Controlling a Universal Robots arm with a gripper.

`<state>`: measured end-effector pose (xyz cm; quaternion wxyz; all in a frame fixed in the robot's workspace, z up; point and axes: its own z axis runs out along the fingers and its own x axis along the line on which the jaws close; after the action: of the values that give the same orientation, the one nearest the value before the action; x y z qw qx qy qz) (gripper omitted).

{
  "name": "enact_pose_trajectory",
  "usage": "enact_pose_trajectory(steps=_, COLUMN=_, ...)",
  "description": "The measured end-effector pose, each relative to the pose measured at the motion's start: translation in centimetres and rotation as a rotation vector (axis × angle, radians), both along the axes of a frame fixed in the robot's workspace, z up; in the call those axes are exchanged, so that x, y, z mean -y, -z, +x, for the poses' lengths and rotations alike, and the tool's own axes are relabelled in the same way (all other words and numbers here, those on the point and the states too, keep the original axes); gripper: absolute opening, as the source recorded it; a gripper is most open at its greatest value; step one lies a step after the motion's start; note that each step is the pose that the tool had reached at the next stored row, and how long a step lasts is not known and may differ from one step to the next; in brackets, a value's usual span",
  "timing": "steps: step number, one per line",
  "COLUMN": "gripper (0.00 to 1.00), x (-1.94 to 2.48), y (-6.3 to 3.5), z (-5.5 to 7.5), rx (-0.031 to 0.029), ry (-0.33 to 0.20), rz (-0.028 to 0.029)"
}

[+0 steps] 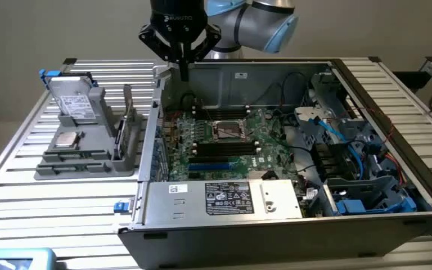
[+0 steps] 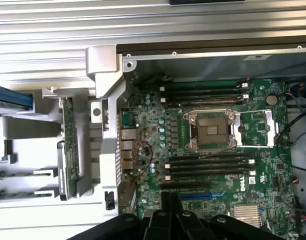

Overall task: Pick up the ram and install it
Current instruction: 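Reach for the ram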

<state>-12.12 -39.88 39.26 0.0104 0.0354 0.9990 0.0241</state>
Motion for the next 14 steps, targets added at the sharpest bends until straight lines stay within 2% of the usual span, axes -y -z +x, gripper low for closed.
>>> enact_pose_trajectory(steps=10, gripper=0.11, x=0.0, y=0.0, z=0.0, rx=0.0, ry=0.0, rz=-0.0001)
enact_pose_trajectory(steps=14, gripper=0.11, x=0.0, y=0.0, z=-1.0, rx=0.0, ry=0.0, rz=-0.0001)
